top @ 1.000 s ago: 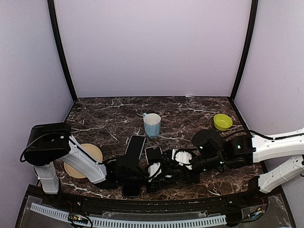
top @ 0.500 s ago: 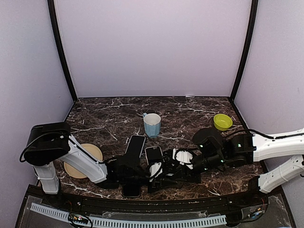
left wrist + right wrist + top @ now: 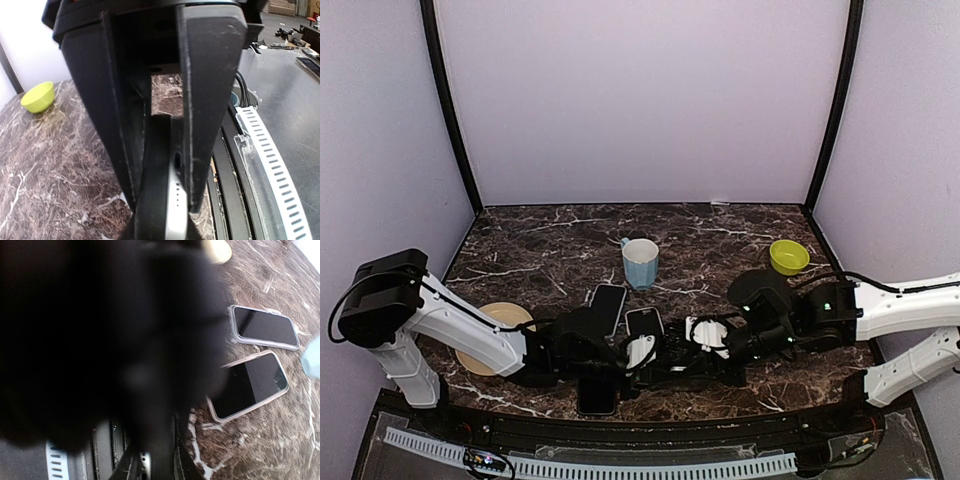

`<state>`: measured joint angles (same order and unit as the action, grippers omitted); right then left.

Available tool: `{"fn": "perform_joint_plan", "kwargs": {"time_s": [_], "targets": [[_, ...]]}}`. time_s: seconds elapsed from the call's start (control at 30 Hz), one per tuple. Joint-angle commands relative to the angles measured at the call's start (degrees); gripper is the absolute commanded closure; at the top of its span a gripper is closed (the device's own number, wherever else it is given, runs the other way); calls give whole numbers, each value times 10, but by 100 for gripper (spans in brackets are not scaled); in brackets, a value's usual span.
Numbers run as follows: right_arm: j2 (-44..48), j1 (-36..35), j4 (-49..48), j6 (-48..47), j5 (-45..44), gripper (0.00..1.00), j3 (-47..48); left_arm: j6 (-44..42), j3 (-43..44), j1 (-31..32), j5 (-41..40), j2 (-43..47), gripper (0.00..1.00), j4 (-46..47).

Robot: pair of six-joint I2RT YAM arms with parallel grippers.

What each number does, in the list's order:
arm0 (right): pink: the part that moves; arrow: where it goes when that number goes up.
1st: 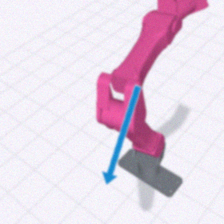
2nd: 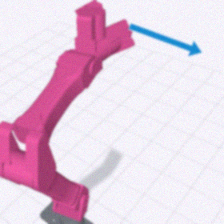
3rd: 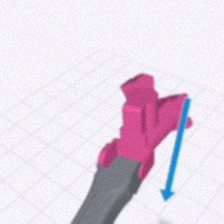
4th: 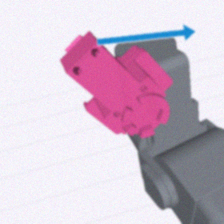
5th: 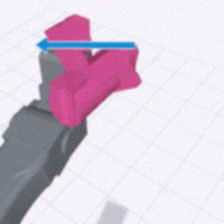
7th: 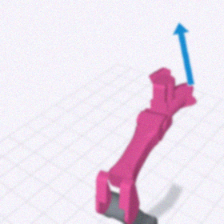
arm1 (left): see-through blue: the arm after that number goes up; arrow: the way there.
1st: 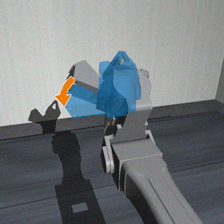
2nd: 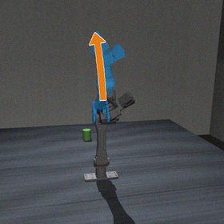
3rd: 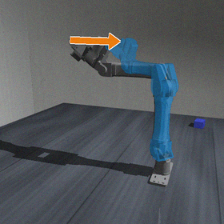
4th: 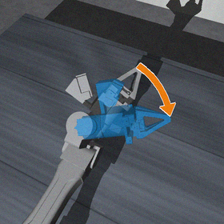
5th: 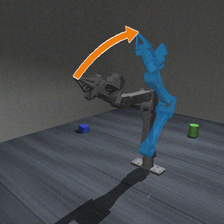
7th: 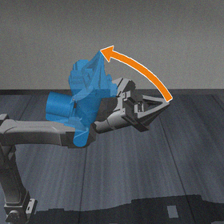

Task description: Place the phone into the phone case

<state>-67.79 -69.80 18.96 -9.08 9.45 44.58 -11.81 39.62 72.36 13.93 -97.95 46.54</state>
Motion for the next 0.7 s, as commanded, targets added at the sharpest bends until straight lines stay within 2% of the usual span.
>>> {"fn": "perform_joint_plan", "kwargs": {"time_s": [0.0, 0.03, 0.13, 0.17, 0.23, 0.27, 0.3, 0.53, 0.67], "targets": [[10, 4, 2, -7, -8, 98, 7, -27, 6, 0, 4, 28, 97, -32], [9, 3, 2, -8, -5, 99, 7, -27, 8, 0, 4, 27, 100, -34], [9, 3, 7, -5, -9, 97, 8, -26, 13, -1, 2, 25, 100, -35], [10, 3, 10, -1, -18, 91, 8, -26, 13, -1, -1, 24, 100, -35], [17, 3, 23, 4, -36, 71, 9, -19, 13, -4, -10, 22, 100, -37], [22, 4, 26, 6, -42, 66, 8, -11, 13, -8, -12, 21, 100, -40], [26, 4, 29, 8, -46, 64, 7, -8, 13, -9, -15, 21, 100, -41], [36, 3, 49, 17, -73, 70, -5, 21, 6, -23, -5, 30, 100, -35], [29, 3, 49, 15, -72, 96, -5, 24, -1, -25, 7, 40, 100, -29]]}}
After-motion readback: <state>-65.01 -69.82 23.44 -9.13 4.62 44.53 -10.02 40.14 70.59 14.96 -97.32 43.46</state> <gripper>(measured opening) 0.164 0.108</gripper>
